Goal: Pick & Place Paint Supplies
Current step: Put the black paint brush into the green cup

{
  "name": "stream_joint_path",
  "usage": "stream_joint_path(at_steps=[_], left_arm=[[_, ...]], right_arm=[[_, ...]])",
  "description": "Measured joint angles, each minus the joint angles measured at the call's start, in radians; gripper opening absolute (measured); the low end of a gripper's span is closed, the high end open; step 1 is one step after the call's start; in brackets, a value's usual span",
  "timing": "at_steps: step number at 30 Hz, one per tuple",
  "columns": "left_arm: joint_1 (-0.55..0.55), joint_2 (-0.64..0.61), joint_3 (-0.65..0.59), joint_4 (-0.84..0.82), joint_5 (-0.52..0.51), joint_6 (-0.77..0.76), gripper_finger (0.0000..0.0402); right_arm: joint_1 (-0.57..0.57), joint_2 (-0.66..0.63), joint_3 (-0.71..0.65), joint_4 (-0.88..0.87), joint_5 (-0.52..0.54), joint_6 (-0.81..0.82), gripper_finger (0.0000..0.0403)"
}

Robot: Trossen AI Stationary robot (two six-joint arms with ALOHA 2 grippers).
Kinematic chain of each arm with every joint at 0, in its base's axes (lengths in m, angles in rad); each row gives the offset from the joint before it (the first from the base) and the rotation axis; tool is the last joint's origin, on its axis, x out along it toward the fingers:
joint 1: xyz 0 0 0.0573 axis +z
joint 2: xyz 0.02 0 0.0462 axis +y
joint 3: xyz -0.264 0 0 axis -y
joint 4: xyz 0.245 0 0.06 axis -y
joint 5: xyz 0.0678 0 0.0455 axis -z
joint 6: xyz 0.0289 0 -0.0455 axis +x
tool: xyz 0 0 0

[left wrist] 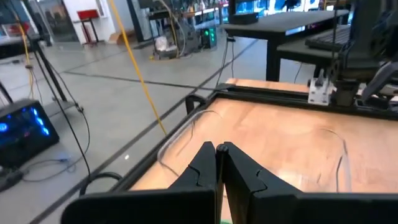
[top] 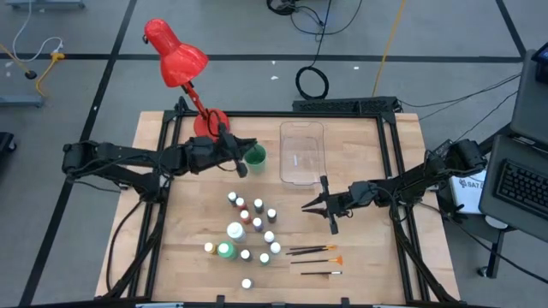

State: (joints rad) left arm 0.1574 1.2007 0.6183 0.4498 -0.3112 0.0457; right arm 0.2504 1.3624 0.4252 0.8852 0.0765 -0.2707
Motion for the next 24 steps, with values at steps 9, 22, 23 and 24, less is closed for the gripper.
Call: stream_joint_path(at_steps=[9,22,23,24], left_arm=[[0.041,0.027,-0.021,-0.056,0.026,-0.083,0.0001],[0.065,0.183,-0.021,-0.025,0.034,-0.097,0.0000],[0.069,0.194,-0.021,-0.024,0.033,-0.098,0.0000],[0.073,0.202,-0.021,-0.022,0.033,-0.098,0.0001]], right_arm=[[0.000,0.000,0.000,0.000,0.000,-0.002,0.0037],[0.000,0.000,0.000,0.004,0.000,-0.002,0.0034],[0.000,0.000,0.000,0.004,0.000,-0.002,0.0034],[0.000,0.000,0.000,0.004,0.000,-0.002,0.0034]])
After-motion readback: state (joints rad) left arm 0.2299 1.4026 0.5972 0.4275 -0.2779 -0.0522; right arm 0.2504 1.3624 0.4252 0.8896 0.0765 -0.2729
